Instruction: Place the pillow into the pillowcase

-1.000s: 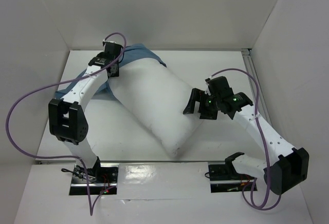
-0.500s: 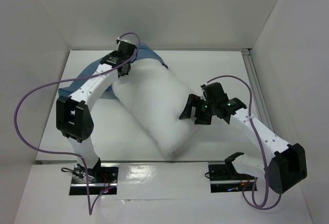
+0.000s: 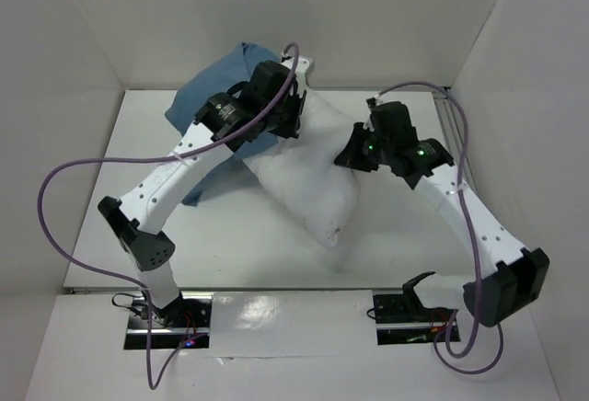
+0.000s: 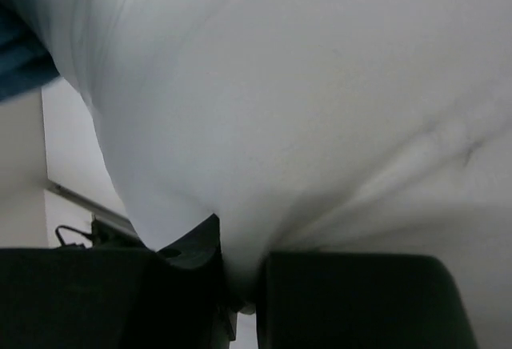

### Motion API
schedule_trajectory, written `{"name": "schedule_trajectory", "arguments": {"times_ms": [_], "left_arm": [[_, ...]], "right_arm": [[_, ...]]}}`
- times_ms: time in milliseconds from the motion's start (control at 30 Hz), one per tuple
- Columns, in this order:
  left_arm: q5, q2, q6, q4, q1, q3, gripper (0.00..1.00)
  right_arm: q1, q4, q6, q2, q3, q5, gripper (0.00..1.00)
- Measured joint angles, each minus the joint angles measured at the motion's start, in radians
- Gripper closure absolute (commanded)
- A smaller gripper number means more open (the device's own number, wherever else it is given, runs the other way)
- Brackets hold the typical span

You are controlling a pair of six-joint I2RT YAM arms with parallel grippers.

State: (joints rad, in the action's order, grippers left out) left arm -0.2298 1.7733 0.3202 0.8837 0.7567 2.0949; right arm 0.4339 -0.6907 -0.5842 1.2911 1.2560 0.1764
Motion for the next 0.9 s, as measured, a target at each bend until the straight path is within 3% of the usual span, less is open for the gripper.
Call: {"name": "schedule_trajectory", "arguments": {"times_ms": [233, 433, 467, 500, 533, 567, 600, 733, 900], "left_arm": [[0.201, -0.035, 0.099, -0.014, -0.019, -0.014, 1.0], [0.314, 0.072, 0.159, -0.023, -0.021, -0.087, 1.0], [0.328, 0.1, 0.166, -0.023, -0.021, -0.087, 0.95], [0.344, 0.127, 0.175, -0.024, -0.021, -0.086, 0.84], [0.353, 0.145, 0.177, -0.022, -0.02, -0.084, 0.71], [0.359, 0.163, 0.18, -0.008, -0.019, -0.074, 0.47], [0.362, 0.173, 0.172, 0.006, -0.019, -0.057, 0.36], [0.334, 0.177, 0.148, 0.071, -0.016, 0.093, 0.07], [0.239, 0.026, 0.124, 0.094, -0.031, 0.085, 0.04]], "right_arm": [[-0.042, -0.042, 0.07, -0.207, -0.02, -0.122, 1.0], [-0.124, -0.114, 0.145, -0.197, -0.158, -0.186, 1.0], [-0.134, -0.15, 0.16, -0.18, -0.163, -0.202, 0.89], [-0.144, -0.174, 0.172, -0.165, -0.161, -0.211, 0.7], [-0.151, -0.193, 0.182, -0.152, -0.153, -0.217, 0.52], [-0.155, -0.21, 0.193, -0.139, -0.138, -0.222, 0.36], [-0.158, -0.224, 0.209, -0.128, -0.117, -0.227, 0.17], [-0.159, -0.275, 0.25, -0.092, 0.039, -0.24, 0.05], [-0.159, -0.281, 0.264, -0.054, 0.275, -0.218, 0.0]]}}
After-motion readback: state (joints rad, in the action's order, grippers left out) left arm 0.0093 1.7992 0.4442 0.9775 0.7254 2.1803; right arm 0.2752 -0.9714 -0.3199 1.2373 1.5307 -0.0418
